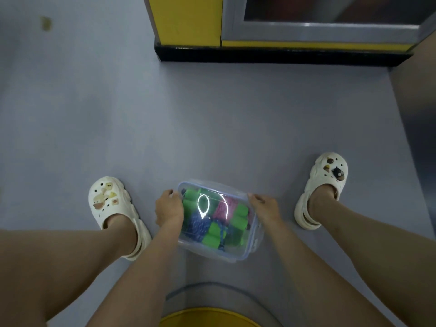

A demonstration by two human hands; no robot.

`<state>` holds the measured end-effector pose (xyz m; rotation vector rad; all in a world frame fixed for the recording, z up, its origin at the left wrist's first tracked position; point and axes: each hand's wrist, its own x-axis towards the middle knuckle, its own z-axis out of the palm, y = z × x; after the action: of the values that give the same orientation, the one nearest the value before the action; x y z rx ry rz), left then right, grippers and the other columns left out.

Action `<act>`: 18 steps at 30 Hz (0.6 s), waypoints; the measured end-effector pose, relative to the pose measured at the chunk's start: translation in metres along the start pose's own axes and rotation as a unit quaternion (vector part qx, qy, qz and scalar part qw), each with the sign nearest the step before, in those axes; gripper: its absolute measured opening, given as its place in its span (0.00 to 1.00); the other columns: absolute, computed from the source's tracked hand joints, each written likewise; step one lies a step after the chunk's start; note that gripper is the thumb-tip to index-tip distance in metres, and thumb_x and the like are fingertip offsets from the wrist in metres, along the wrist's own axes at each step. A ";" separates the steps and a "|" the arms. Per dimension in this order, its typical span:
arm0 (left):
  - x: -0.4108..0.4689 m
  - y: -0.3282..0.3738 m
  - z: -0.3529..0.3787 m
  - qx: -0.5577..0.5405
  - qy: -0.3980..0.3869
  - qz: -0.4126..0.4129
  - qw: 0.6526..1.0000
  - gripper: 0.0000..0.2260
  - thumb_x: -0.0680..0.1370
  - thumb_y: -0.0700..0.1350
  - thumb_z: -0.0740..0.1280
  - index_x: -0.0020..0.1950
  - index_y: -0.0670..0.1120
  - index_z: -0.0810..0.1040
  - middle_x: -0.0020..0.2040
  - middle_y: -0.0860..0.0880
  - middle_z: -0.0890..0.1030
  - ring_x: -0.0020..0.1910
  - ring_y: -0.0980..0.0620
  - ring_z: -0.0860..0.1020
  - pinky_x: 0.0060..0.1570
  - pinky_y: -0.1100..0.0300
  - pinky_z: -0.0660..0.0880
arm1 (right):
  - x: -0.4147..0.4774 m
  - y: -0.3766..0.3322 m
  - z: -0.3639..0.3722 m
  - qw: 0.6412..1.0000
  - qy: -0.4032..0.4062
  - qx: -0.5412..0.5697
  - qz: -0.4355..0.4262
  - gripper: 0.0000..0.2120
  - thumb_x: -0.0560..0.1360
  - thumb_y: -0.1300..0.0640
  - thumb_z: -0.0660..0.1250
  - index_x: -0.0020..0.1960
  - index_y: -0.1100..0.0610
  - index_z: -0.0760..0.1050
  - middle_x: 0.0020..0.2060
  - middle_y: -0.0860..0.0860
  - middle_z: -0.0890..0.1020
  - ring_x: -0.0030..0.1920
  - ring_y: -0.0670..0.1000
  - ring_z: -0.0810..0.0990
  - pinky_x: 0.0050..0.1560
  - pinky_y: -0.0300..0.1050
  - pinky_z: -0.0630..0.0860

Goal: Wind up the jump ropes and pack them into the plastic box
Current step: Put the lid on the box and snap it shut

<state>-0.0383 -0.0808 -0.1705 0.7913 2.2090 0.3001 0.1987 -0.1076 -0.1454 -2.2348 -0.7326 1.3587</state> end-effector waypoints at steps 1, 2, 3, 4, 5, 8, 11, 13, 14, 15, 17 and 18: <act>0.000 -0.003 -0.003 0.009 -0.001 0.005 1.000 0.18 0.75 0.50 0.55 0.56 0.44 0.78 0.56 0.38 0.78 0.52 0.37 0.76 0.52 0.47 0.73 | -0.003 -0.001 0.001 1.000 -0.008 -0.002 -0.008 0.15 0.75 0.58 0.69 0.56 0.68 0.78 0.53 0.61 0.82 0.47 0.47 0.76 0.41 0.33 0.69; 0.000 -0.004 -0.005 0.016 -0.001 0.008 1.000 0.16 0.77 0.48 0.55 0.56 0.44 0.78 0.56 0.37 0.78 0.53 0.36 0.76 0.51 0.48 0.72 | -0.005 -0.001 0.002 1.000 -0.016 -0.002 -0.009 0.16 0.74 0.59 0.70 0.58 0.68 0.77 0.54 0.59 0.81 0.47 0.48 0.75 0.36 0.29 0.69; -0.001 -0.002 -0.007 0.021 -0.002 0.019 1.000 0.15 0.78 0.46 0.56 0.58 0.43 0.78 0.58 0.37 0.76 0.54 0.36 0.75 0.51 0.47 0.72 | -0.008 -0.001 0.002 1.000 -0.021 0.003 0.000 0.17 0.74 0.62 0.70 0.61 0.68 0.75 0.55 0.57 0.80 0.48 0.49 0.75 0.32 0.25 0.69; -0.003 0.002 -0.008 0.020 -0.010 0.043 0.999 0.15 0.79 0.44 0.56 0.61 0.43 0.77 0.60 0.37 0.75 0.56 0.36 0.74 0.54 0.47 0.72 | -0.008 0.002 0.002 1.000 -0.022 0.014 0.009 0.19 0.73 0.64 0.70 0.62 0.69 0.74 0.56 0.59 0.79 0.48 0.49 0.75 0.31 0.23 0.69; -0.005 0.005 -0.008 0.017 -0.023 0.077 0.997 0.16 0.80 0.42 0.57 0.65 0.42 0.75 0.62 0.37 0.73 0.59 0.37 0.73 0.58 0.47 0.71 | -0.009 0.004 0.001 0.999 -0.018 0.025 0.015 0.20 0.73 0.66 0.70 0.63 0.69 0.73 0.57 0.61 0.79 0.49 0.50 0.75 0.33 0.22 0.69; -0.007 0.013 -0.004 -0.011 -0.053 0.134 0.990 0.17 0.80 0.39 0.59 0.69 0.40 0.71 0.63 0.38 0.72 0.62 0.40 0.72 0.61 0.53 0.67 | -0.008 0.006 -0.002 0.998 0.017 0.051 0.015 0.20 0.71 0.65 0.72 0.61 0.69 0.75 0.55 0.62 0.80 0.49 0.51 0.78 0.46 0.34 0.73; -0.001 0.011 -0.004 -0.061 -0.049 0.116 0.990 0.13 0.78 0.40 0.61 0.62 0.41 0.75 0.58 0.41 0.76 0.56 0.42 0.75 0.56 0.55 0.70 | 0.001 0.002 -0.003 0.996 0.062 0.059 -0.011 0.16 0.68 0.63 0.75 0.54 0.67 0.80 0.48 0.61 0.84 0.42 0.49 0.79 0.43 0.38 0.75; 0.003 0.008 -0.004 -0.114 -0.047 0.081 0.989 0.09 0.78 0.40 0.61 0.56 0.44 0.77 0.53 0.43 0.79 0.53 0.43 0.77 0.55 0.51 0.74 | 0.009 -0.005 -0.005 0.996 0.069 0.050 -0.019 0.15 0.67 0.60 0.76 0.52 0.65 0.82 0.46 0.59 0.85 0.42 0.48 0.80 0.48 0.41 0.77; 0.003 0.008 -0.004 -0.141 -0.046 0.063 0.987 0.07 0.78 0.40 0.62 0.53 0.45 0.78 0.50 0.44 0.80 0.51 0.43 0.78 0.54 0.49 0.76 | 0.013 -0.007 -0.005 0.997 0.068 0.038 -0.022 0.14 0.68 0.60 0.76 0.52 0.64 0.82 0.46 0.57 0.85 0.43 0.48 0.80 0.51 0.42 0.77; 0.004 0.007 -0.005 -0.165 -0.044 0.052 0.984 0.06 0.78 0.40 0.63 0.52 0.45 0.78 0.48 0.45 0.81 0.49 0.44 0.78 0.52 0.49 0.76 | 0.016 -0.011 -0.006 0.997 0.063 0.024 -0.024 0.14 0.68 0.59 0.75 0.52 0.64 0.82 0.46 0.56 0.85 0.44 0.48 0.80 0.52 0.42 0.76; 0.004 0.007 -0.005 -0.199 -0.041 0.032 0.979 0.06 0.77 0.39 0.64 0.52 0.43 0.80 0.46 0.45 0.81 0.44 0.47 0.78 0.50 0.53 0.76 | 0.019 -0.013 -0.004 0.998 0.063 0.020 -0.019 0.13 0.70 0.60 0.74 0.53 0.64 0.82 0.47 0.56 0.84 0.45 0.48 0.79 0.53 0.42 0.76; 0.005 0.008 -0.004 -0.210 -0.037 0.026 0.977 0.07 0.77 0.39 0.64 0.52 0.43 0.80 0.45 0.45 0.81 0.43 0.48 0.77 0.49 0.54 0.76 | 0.020 -0.012 -0.003 0.997 0.065 0.029 -0.013 0.13 0.70 0.61 0.73 0.53 0.64 0.81 0.47 0.57 0.84 0.46 0.49 0.79 0.52 0.42 0.75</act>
<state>-0.0404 -0.0716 -0.1675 0.6139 1.9597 0.7245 0.2062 -0.0853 -0.1507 -2.2352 -0.6665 1.1952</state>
